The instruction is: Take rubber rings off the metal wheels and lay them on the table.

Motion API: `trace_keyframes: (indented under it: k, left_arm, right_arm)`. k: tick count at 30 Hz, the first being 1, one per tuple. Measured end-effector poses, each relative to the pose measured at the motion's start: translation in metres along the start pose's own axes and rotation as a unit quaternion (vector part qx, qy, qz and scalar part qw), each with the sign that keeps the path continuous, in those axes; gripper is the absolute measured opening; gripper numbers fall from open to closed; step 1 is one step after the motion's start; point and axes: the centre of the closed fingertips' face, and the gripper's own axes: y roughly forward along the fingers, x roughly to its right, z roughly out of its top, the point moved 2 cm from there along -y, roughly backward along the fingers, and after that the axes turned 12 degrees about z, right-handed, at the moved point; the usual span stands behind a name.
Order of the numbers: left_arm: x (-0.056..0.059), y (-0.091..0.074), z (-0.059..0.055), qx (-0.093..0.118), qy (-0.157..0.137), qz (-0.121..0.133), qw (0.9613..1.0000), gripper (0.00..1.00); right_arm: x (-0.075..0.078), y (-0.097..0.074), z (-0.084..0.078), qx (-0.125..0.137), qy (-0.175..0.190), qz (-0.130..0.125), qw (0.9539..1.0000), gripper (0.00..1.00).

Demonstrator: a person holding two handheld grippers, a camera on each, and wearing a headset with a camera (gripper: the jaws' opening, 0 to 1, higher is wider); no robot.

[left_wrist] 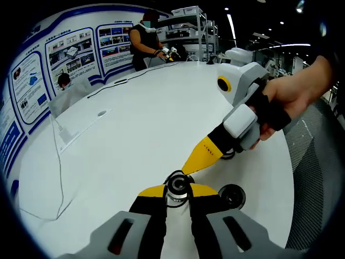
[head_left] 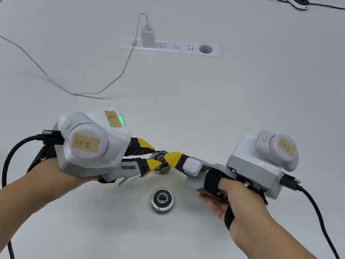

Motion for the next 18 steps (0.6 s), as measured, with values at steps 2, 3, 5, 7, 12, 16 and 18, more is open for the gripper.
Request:
trace_keyframes:
  k: [2, 3, 5, 7, 12, 16, 18]
  left_arm:
    - [-0.003, -0.003, -0.002, 0.000, -0.003, 0.004, 1.0000, 0.16]
    - [-0.003, -0.005, -0.003, -0.001, -0.002, 0.006, 1.0000, 0.16]
    - [-0.004, -0.009, -0.004, -0.003, -0.003, 0.011, 0.9999, 0.17]
    - [-0.006, -0.011, -0.004, -0.001, -0.005, 0.016, 0.9999, 0.17]
    - [-0.010, -0.018, 0.001, 0.013, -0.018, 0.027, 0.9994, 0.18]
    - [-0.012, -0.024, 0.007, 0.026, -0.028, 0.037, 0.9986, 0.18]
    - [-0.012, -0.027, 0.009, 0.031, -0.031, 0.040, 0.9982, 0.18]
  right_arm:
    - [-0.002, 0.002, 0.001, -0.001, -0.001, 0.001, 1.0000, 0.01]
    - [-0.002, 0.002, 0.001, -0.002, -0.002, 0.001, 1.0000, 0.01]
    - [-0.004, 0.003, 0.001, -0.003, -0.004, 0.002, 1.0000, 0.01]
    - [-0.006, 0.003, 0.001, -0.004, -0.006, 0.001, 1.0000, 0.01]
    - [-0.008, -0.002, 0.004, 0.002, -0.011, -0.004, 0.9999, 0.01]
    - [-0.008, -0.011, 0.009, 0.008, -0.020, -0.020, 0.9996, 0.01]
    - [-0.007, -0.017, 0.013, 0.010, -0.032, -0.029, 0.9990, 0.01]
